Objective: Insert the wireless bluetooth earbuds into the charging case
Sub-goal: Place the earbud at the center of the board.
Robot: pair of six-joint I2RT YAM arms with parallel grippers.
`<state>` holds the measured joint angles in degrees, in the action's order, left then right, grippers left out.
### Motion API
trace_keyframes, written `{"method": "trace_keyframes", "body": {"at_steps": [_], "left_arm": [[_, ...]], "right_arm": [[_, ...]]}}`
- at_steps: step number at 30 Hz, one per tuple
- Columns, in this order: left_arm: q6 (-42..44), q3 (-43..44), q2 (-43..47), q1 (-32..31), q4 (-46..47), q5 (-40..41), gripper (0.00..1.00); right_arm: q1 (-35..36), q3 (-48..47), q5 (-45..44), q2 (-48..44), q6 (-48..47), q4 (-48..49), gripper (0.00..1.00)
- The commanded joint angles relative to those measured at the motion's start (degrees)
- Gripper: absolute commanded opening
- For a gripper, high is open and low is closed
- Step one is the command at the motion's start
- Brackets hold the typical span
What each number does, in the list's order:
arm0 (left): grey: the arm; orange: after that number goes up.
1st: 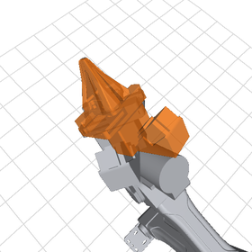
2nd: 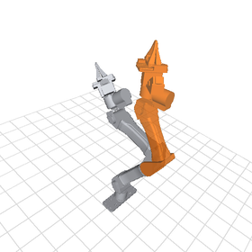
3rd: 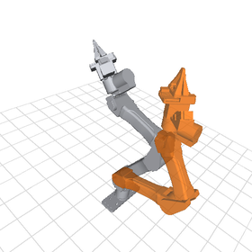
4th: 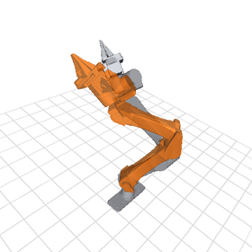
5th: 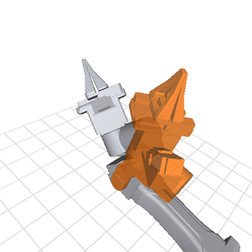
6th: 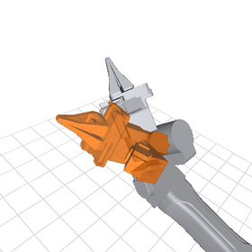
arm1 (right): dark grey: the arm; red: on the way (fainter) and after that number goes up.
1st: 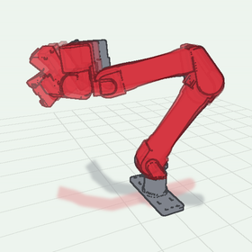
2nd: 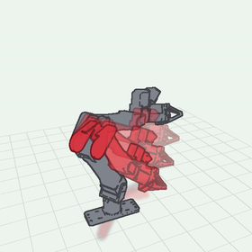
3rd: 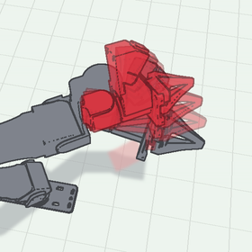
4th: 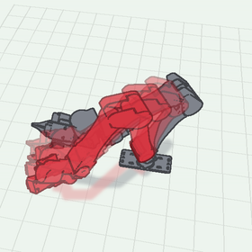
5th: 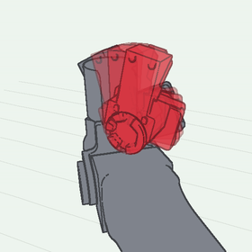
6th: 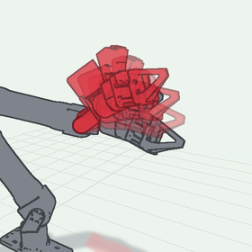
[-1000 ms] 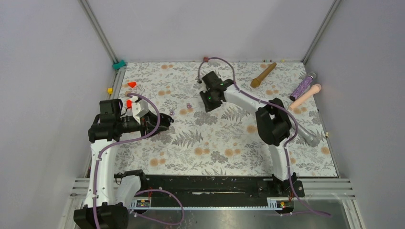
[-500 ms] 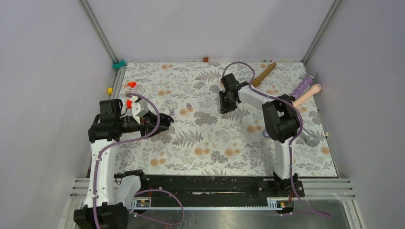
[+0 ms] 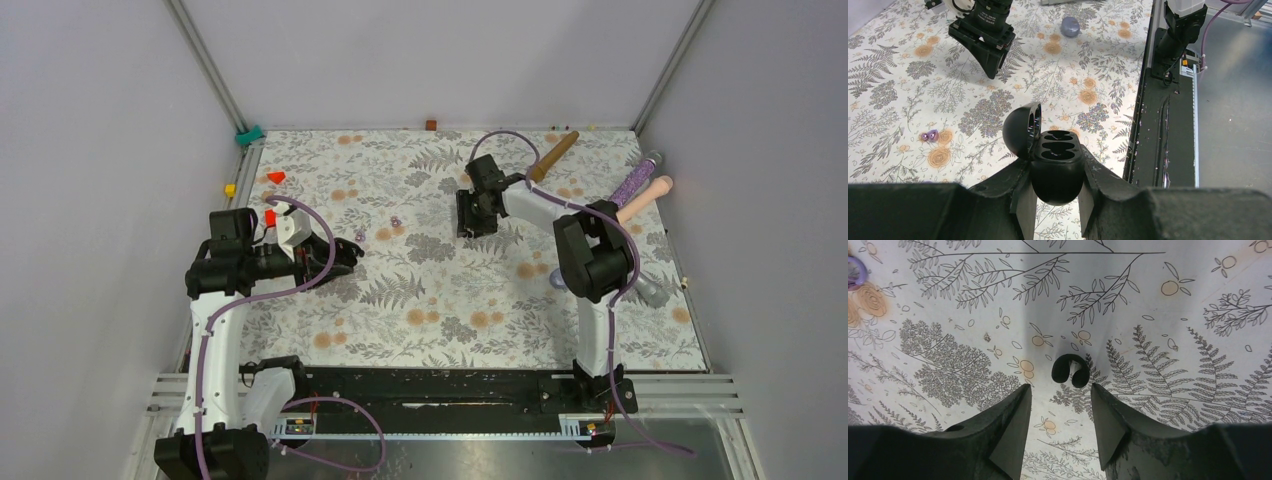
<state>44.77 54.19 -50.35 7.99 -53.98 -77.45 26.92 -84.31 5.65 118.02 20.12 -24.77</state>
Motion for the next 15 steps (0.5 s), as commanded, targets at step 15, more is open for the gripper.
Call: {"method": "trace_keyframes", "body": {"at_steps": [15], "left_arm": [[1.5, -0.1, 0.1, 0.4, 1.3, -3.2, 0.0]], "right_arm": [[-1.0, -7.8, -10.5, -0.6, -14.5, -6.1, 0.39]]}}
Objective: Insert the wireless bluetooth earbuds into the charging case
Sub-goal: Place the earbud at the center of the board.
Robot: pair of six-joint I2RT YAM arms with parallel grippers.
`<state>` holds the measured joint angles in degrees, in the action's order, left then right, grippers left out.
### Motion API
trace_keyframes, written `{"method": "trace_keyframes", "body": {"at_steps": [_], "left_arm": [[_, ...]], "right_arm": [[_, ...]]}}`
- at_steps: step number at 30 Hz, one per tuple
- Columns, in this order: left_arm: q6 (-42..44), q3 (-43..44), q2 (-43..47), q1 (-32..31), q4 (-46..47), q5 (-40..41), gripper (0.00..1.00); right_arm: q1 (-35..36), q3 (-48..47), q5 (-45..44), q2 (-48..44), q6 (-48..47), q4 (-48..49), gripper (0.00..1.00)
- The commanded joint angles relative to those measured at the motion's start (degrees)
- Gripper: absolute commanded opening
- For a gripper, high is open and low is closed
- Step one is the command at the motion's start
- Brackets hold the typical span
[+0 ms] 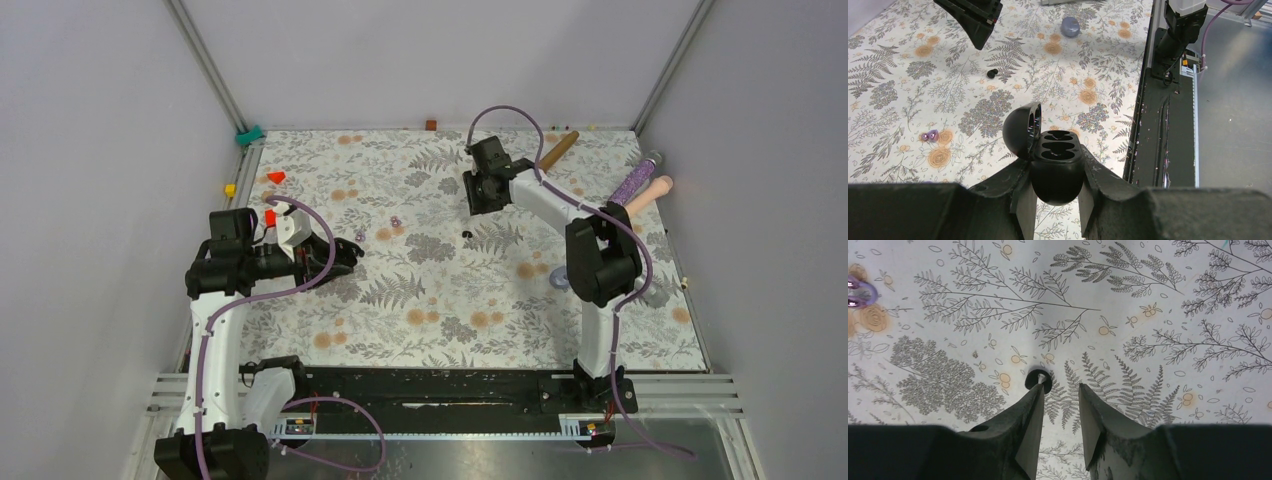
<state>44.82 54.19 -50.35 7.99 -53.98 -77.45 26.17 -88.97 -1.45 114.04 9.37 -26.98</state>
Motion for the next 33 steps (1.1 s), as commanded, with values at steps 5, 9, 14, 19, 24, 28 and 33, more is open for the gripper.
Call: {"method": "trace_keyframes", "body": {"at_steps": [5, 9, 14, 19, 24, 28, 33], "left_arm": [[1.4, -0.1, 0.1, 0.4, 1.3, -3.1, 0.0], [1.5, -0.1, 0.0, 0.5, 1.3, -3.1, 0.0], [1.6, -0.1, -0.1, 0.4, 1.3, -3.1, 0.0], [1.8, -0.3, -0.1, 0.5, 1.3, -3.1, 0.0], [1.8, -0.2, 0.0, 0.4, 1.3, -3.0, 0.0], [1.8, -0.3, 0.0, 0.4, 1.3, -3.0, 0.0], [1.8, -0.2, 0.1, 0.5, 1.2, -2.9, 0.0]], "right_arm": [[-0.2, -5.7, -2.6, 7.4, -4.2, -6.6, 0.33], [-0.2, -6.5, -1.9, 8.8, -4.0, -7.6, 0.32], [-0.2, -6.3, 0.1, 9.7, -3.3, -7.7, 0.31], [-0.1, -6.0, 2.6, 10.4, -2.0, -7.8, 0.3], [0.5, -5.7, 4.3, 10.0, -1.5, -7.7, 0.3], [1.0, -5.4, 5.1, 9.7, -1.3, -7.5, 0.29], [1.6, -4.8, 5.5, 9.5, -1.2, -7.6, 0.29]]}}
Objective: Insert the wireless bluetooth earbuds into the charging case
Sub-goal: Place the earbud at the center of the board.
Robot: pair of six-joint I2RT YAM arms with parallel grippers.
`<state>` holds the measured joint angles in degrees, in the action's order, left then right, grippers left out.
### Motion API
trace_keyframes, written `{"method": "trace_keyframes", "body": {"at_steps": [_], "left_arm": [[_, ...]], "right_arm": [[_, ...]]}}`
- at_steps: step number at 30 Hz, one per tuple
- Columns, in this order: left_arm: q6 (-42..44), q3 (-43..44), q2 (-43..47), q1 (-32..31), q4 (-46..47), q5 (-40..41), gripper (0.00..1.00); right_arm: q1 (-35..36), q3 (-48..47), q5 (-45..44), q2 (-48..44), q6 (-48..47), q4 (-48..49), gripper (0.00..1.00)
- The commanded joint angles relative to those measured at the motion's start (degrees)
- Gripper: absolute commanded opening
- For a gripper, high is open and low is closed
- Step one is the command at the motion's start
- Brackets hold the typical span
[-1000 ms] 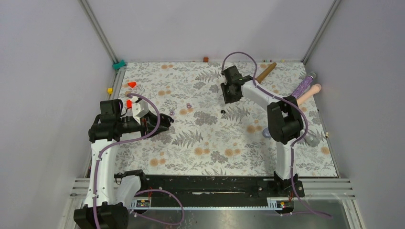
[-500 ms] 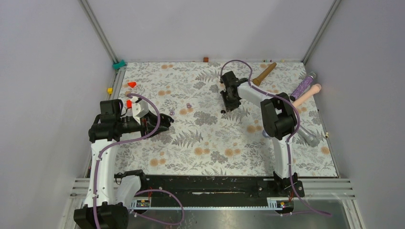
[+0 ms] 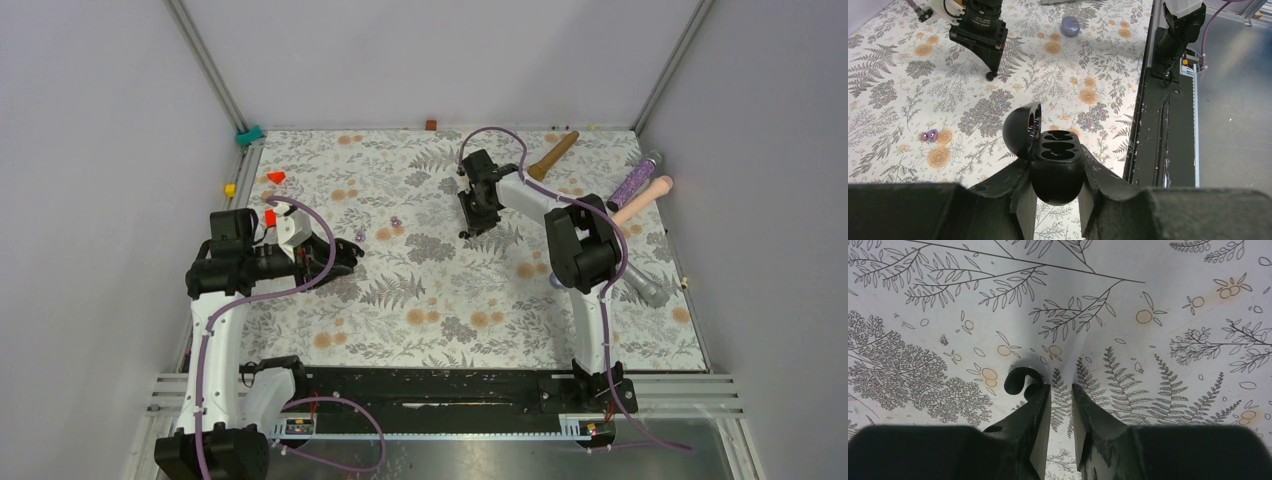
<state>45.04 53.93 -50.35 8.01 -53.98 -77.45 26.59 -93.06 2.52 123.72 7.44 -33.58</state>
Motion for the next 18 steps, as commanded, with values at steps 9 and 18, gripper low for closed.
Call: {"method": "trace_keyframes", "body": {"at_steps": [9, 18], "left_arm": [[1.5, 0.0, 0.2, 0.5, 1.3, -3.0, 0.0], [1.5, -0.1, 0.3, 0.6, 1.2, -3.0, 0.0]], "right_arm": [[1.8, 1.1, 2.7, -1.1, 1.0, -1.0, 0.27], [2.6, 2.0, 3.6, -2.2, 1.6, -1.0, 0.25]]}}
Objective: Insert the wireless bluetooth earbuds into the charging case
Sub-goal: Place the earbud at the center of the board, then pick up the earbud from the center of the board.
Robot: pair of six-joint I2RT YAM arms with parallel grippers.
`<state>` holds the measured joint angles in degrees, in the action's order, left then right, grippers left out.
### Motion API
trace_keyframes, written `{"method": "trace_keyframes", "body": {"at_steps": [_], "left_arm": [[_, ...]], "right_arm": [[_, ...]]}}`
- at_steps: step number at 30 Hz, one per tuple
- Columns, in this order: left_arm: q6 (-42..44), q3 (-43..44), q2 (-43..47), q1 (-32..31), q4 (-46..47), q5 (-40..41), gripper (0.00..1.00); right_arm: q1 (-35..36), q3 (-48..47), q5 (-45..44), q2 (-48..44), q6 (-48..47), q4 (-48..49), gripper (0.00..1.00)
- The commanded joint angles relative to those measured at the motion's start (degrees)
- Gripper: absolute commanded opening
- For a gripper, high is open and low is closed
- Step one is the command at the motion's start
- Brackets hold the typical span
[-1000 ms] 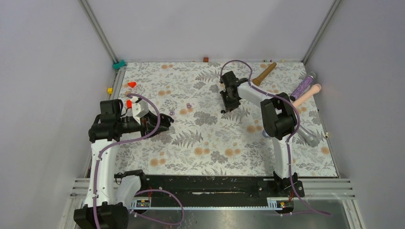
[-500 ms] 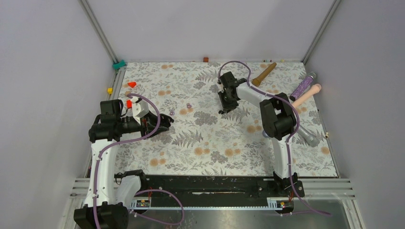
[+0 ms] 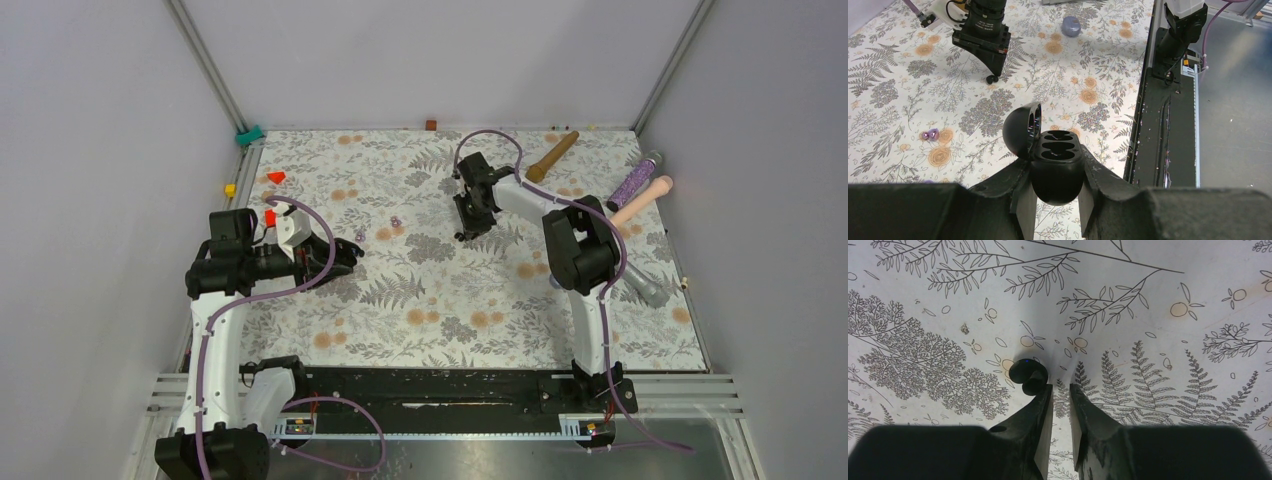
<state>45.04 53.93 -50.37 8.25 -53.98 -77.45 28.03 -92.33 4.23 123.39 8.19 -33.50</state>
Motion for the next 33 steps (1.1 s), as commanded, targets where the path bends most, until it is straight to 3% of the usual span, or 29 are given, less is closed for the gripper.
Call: {"method": "trace_keyframes", "body": {"at_steps": [1, 17, 24, 33], "left_arm": [[1.5, -0.1, 0.4, 0.4, 1.3, -3.0, 0.0], [1.6, -0.1, 0.6, 0.5, 1.3, -3.2, 0.0], [1.5, -0.1, 0.6, 0.6, 1.3, -3.2, 0.0], [1.7, -0.1, 0.1, 0.6, 1.3, -3.3, 0.0]], "right_arm": [[1.1, 1.3, 1.9, -2.0, 0.8, -1.1, 0.25], [-0.6, 1.6, 4.4, -4.4, 0.9, -0.7, 0.23], [-2.4, -0.6, 10.3, -0.3, 2.0, 0.6, 0.26], [-4.4, -1.6, 10.9, 0.6, 2.3, 1.6, 0.26]]}}
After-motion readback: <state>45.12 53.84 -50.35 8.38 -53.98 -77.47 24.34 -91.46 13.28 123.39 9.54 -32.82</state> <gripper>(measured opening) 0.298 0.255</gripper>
